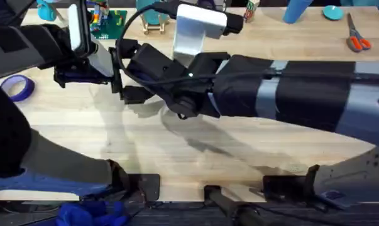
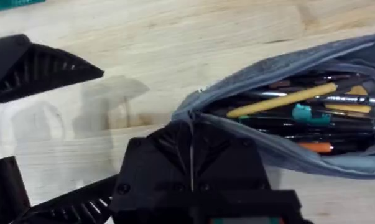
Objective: Unzip the bag, pick up the pens from the table one at a time and place them inside, then zip the bag closed.
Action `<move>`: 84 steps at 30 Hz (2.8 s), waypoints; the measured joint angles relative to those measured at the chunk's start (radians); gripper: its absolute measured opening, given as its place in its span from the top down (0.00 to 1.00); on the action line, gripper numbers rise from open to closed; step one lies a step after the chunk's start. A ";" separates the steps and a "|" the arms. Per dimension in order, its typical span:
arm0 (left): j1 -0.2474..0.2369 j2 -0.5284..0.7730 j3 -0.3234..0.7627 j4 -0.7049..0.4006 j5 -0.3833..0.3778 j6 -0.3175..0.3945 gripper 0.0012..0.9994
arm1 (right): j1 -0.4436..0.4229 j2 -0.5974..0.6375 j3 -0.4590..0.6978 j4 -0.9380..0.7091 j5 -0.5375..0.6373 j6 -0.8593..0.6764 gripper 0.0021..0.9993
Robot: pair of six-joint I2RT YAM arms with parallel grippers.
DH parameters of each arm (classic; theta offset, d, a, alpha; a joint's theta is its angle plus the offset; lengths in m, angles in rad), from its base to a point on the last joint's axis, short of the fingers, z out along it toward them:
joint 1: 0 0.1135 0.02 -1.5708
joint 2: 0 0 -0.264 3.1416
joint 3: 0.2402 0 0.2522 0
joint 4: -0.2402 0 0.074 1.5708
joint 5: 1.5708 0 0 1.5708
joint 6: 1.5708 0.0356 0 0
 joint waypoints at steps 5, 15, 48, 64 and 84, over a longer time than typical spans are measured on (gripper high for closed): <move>0.000 0.000 0.000 0.002 0.000 0.000 0.01 | 0.000 -0.006 0.005 -0.001 0.000 -0.008 0.97; 0.000 0.000 0.000 0.004 0.000 0.000 0.01 | -0.004 -0.055 0.005 -0.005 -0.002 -0.022 0.97; 0.000 0.000 0.000 0.004 0.000 0.000 0.01 | -0.005 -0.055 0.005 -0.005 -0.002 -0.034 0.97; -0.205 0.010 0.000 0.209 -0.094 -0.088 0.01 | -0.005 -0.055 0.005 -0.005 -0.002 -0.037 0.97; -0.292 0.197 0.000 0.430 0.025 -0.403 0.01 | -0.008 -0.055 0.005 -0.009 -0.003 -0.052 0.97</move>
